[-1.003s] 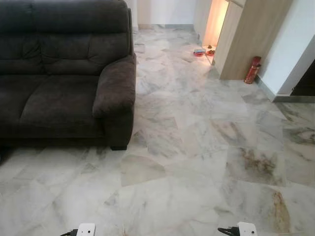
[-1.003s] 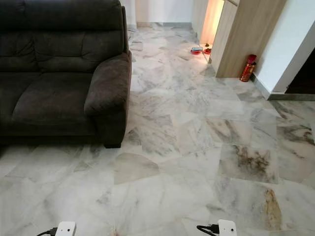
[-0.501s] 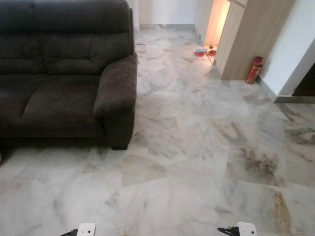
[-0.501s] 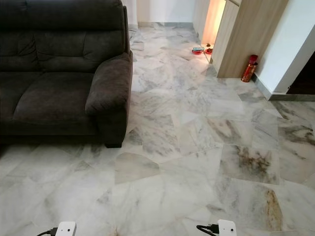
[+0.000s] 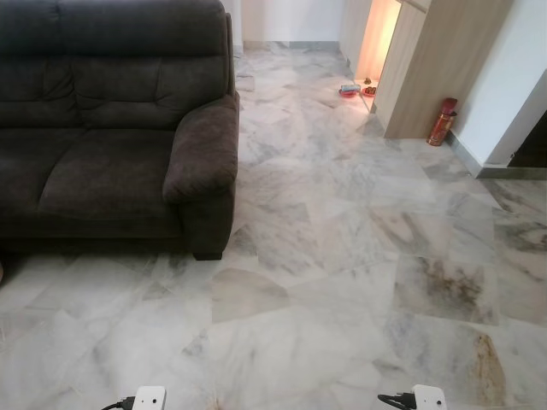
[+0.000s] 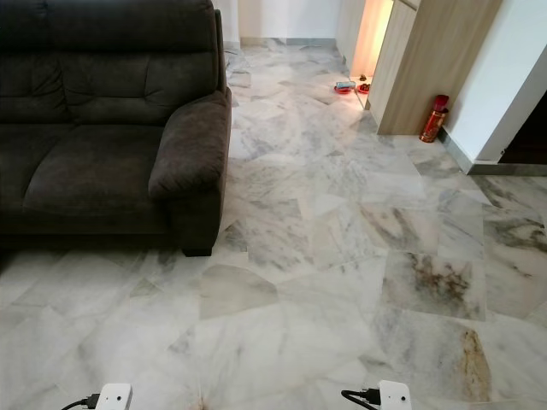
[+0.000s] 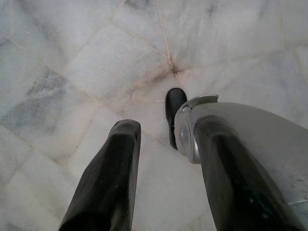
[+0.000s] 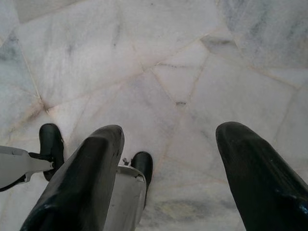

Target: Move the pillow to the sofa from floor

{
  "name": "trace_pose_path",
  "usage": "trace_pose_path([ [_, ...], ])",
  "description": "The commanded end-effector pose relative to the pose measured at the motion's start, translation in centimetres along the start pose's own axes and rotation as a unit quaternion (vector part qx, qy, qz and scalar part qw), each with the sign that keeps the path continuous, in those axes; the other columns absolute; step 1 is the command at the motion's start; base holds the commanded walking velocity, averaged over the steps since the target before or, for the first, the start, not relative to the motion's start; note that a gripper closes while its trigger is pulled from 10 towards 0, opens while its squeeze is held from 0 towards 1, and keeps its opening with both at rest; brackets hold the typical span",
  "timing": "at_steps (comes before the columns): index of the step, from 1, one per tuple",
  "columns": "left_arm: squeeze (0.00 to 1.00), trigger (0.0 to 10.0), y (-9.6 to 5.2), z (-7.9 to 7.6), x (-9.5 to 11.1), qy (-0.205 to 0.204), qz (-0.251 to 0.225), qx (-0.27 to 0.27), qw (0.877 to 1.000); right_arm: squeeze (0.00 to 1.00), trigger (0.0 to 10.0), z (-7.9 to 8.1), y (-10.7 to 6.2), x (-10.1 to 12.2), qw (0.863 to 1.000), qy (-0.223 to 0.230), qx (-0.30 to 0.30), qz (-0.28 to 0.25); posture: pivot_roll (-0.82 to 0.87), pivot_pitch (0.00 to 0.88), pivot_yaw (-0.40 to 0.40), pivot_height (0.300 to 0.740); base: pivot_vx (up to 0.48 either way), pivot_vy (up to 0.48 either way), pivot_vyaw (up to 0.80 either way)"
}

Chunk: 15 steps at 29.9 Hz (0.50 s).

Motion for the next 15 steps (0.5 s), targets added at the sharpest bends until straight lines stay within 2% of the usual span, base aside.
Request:
trace_pose_path([
  [1, 0.0, 10.0, -0.05, 0.31, -0.32, 0.004, 0.01, 0.001, 1.0, 0.0, 10.0, 0.01, 0.04, 0.37, 1.0, 0.002, -0.002, -0.006, 0.05, 0.0, -0.028, 0.74, 0.0, 0.285, 0.0],
  [15, 0.0, 10.0, -0.04, 0.28, -0.25, 0.002, 0.009, 0.0, 1.0, 0.0, 10.0, 0.04, 0.05, 0.49, 1.0, -0.001, 0.001, -0.007, 0.05, 0.0, -0.029, 0.74, 0.0, 0.284, 0.0],
])
Point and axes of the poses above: a point about 5 cm out from each wrist's last joint towards the gripper, its own y axis pointing out of the wrist towards the gripper, its own x axis along the axis of the wrist's last joint, z = x × y, the point moved 2 cm from there along y, pointing out of the wrist towards the gripper, and after that the axes turned 14 degrees about y, right-handed, at the moved point
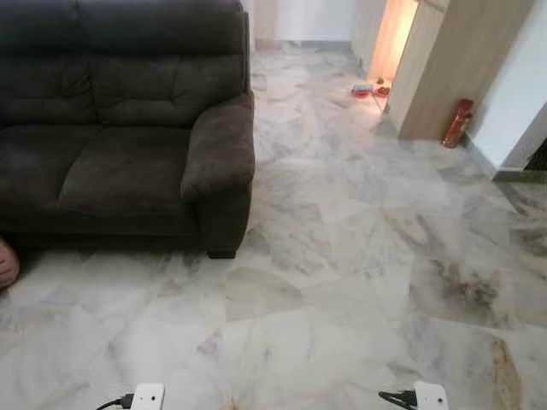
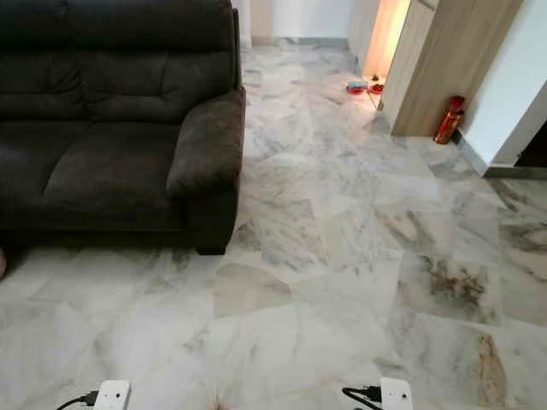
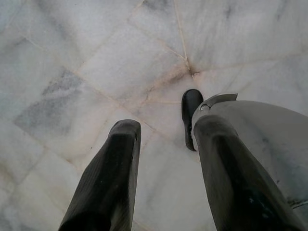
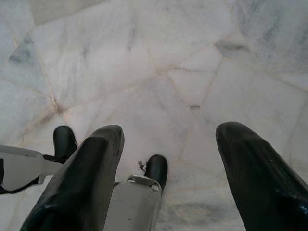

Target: Move the pillow to the sofa from floor

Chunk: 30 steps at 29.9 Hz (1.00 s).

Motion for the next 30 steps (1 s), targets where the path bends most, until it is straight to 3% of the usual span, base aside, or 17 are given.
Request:
trace_pose_path([
  [1, 0.0, 10.0, -0.02, -0.1, -0.29, 0.001, 0.009, -0.003, 1.0, 0.0, 10.0, -0.35, -0.1, -0.14, 1.0, -0.001, -0.004, 0.002, 0.05, 0.0, -0.029, 0.74, 0.0, 0.285, 0.0],
  [30, 0.0, 10.0, -0.04, 0.1, -0.32, 0.0, 0.01, 0.001, 1.0, 0.0, 10.0, -0.22, -0.09, -0.13, 1.0, 0.003, -0.001, -0.001, 0.06, 0.003, -0.029, 0.74, 0.0, 0.299, 0.0],
])
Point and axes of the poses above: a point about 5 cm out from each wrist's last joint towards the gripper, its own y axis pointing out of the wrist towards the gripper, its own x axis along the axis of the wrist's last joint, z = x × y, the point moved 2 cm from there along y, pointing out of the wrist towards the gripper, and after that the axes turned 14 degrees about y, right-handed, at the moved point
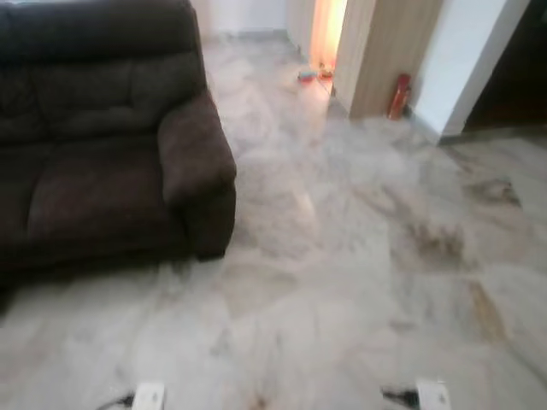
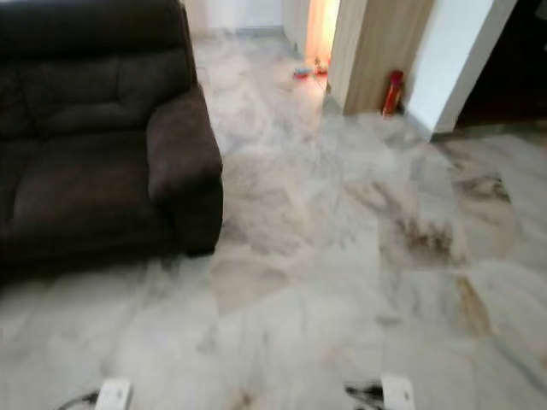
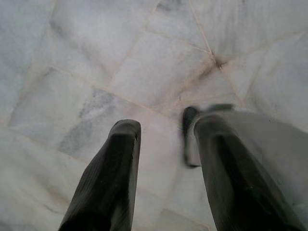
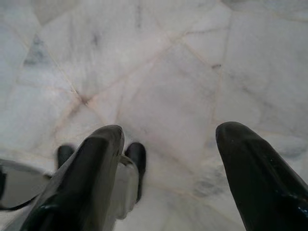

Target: Move the pillow to the sofa from floor

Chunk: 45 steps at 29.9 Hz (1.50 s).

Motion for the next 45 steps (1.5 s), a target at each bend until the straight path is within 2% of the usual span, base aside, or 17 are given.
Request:
trace_pose_path([
  [1, 0.0, 10.0, -0.09, 0.64, -0.25, 0.004, 0.005, 0.008, 1.0, 0.0, 10.0, 0.48, 0.13, 0.14, 1.0, -0.004, 0.006, -0.002, 0.06, 0.002, -0.03, 0.74, 0.0, 0.311, 0.0],
  [45, 0.0, 10.0, -0.06, 0.52, -0.21, 0.014, 0.007, 0.004, 1.0, 0.0, 10.0, 0.39, 0.13, 0.1, 1.0, 0.013, 0.0, -0.004, 0.05, 0.0, -0.015, 0.74, 0.0, 0.332, 0.0],
])
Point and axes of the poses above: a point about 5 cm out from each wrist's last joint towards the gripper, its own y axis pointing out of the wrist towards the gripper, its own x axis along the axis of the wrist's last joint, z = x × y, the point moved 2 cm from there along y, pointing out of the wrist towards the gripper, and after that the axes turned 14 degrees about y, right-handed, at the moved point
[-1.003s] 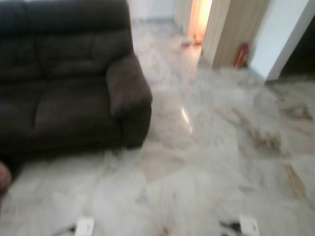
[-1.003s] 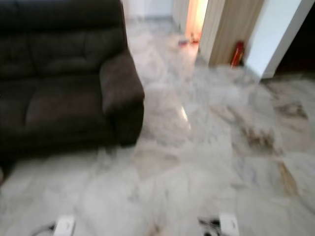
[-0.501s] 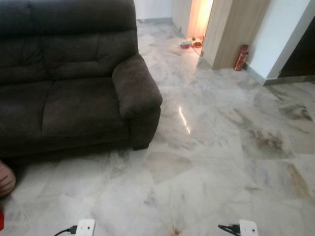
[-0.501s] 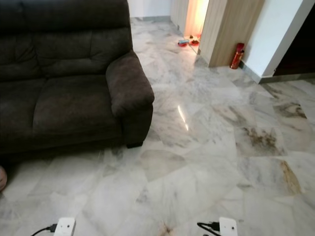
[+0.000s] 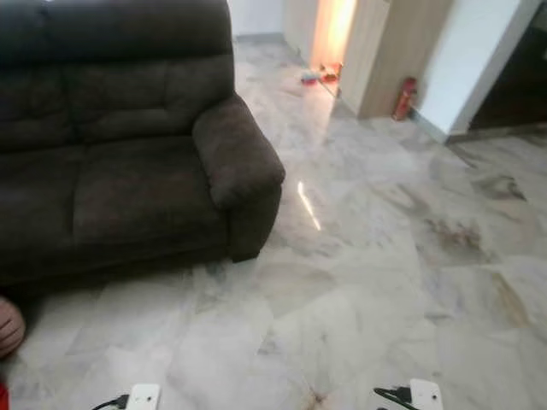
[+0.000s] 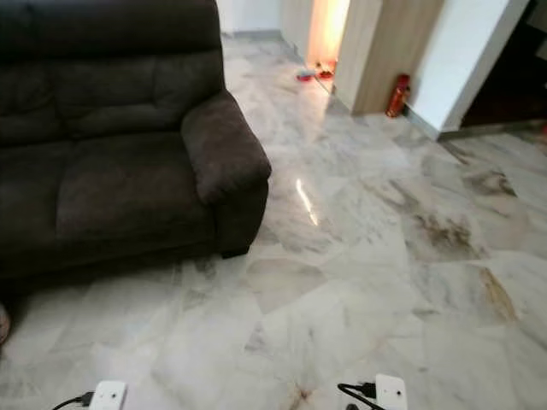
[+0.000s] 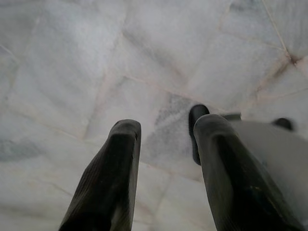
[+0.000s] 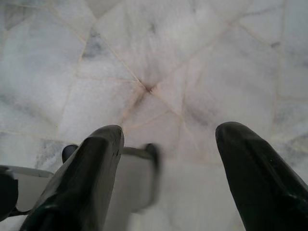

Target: Move the pillow to the sofa from floor

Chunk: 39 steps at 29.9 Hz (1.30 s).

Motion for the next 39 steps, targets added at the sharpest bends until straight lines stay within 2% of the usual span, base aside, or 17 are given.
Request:
trace_pose_path([
  [1, 0.0, 10.0, 0.0, -0.75, -0.29, 0.007, 0.007, -0.011, 1.0, 0.0, 10.0, -0.6, -0.15, -0.03, 1.0, 0.006, -0.009, -0.001, 0.05, 0.0, -0.014, 0.74, 0.0, 0.379, 0.0],
  [21, 0.0, 10.0, 0.0, -0.68, -0.32, 0.007, 0.007, -0.01, 1.0, 0.0, 10.0, -0.6, -0.15, -0.04, 1.0, 0.003, -0.01, -0.002, 0.06, 0.0, -0.015, 0.74, 0.0, 0.383, 0.0],
  [26, 0.0, 10.0, 0.0, -0.63, -0.34, 0.004, 0.008, -0.009, 1.0, 0.0, 10.0, -0.56, -0.13, 0.06, 1.0, -0.015, -0.009, 0.001, 0.06, 0.0, -0.02, 0.74, 0.0, 0.382, 0.0],
  [34, 0.0, 10.0, 0.01, -0.65, -0.27, 0.003, 0.008, -0.008, 1.0, 0.0, 10.0, -0.56, -0.12, 0.16, 1.0, -0.014, -0.008, -0.001, 0.07, 0.0, -0.021, 0.74, 0.0, 0.381, 0.72],
  [39, 0.0, 10.0, 0.03, -0.64, -0.19, 0.003, 0.007, -0.008, 1.0, 0.0, 10.0, -0.52, -0.11, 0.11, 1.0, 0.003, -0.008, -0.001, 0.06, 0.001, -0.021, 0.74, 0.0, 0.38, 0.0],
])
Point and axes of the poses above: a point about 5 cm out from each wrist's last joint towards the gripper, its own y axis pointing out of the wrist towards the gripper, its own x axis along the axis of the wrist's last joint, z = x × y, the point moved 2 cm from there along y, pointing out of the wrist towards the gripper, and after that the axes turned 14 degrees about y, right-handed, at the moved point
